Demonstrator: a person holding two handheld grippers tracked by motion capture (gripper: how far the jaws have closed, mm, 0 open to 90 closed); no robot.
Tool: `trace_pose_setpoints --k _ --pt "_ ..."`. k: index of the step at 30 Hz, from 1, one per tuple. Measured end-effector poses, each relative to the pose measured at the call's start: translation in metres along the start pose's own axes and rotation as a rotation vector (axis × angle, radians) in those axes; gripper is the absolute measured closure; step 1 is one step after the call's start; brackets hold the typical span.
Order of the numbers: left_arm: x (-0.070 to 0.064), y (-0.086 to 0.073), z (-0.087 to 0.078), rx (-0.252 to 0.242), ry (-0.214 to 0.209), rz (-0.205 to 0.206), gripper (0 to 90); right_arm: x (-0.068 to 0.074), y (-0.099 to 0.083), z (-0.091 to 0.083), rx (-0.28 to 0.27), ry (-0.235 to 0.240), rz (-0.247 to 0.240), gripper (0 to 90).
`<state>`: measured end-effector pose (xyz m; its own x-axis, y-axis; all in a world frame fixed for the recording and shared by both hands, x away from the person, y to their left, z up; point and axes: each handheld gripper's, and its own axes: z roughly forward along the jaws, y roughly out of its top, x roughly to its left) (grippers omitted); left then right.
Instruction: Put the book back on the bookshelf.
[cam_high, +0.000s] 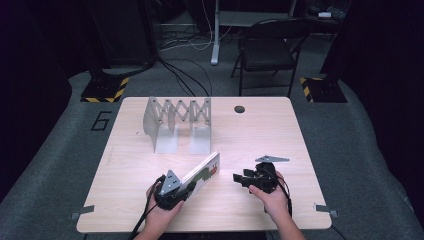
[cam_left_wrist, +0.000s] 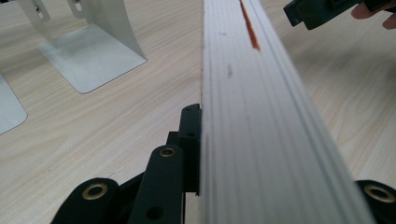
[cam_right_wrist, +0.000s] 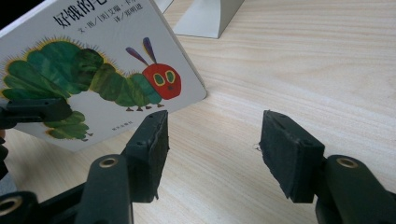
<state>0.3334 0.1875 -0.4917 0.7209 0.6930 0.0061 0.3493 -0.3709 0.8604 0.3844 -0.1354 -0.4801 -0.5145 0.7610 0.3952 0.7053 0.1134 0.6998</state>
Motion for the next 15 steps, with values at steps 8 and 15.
trace_pose_setpoints --k 8,15 --pt "0.0005 0.0001 0.0006 -0.004 0.001 -0.010 75.6 -0.0020 -0.0012 0.0012 0.015 -0.005 -0.009 42.5" --pt "-0.0011 -0.0002 0.0010 -0.009 0.014 0.001 75.6 -0.0041 -0.0014 0.0003 0.014 -0.004 0.003 42.8"
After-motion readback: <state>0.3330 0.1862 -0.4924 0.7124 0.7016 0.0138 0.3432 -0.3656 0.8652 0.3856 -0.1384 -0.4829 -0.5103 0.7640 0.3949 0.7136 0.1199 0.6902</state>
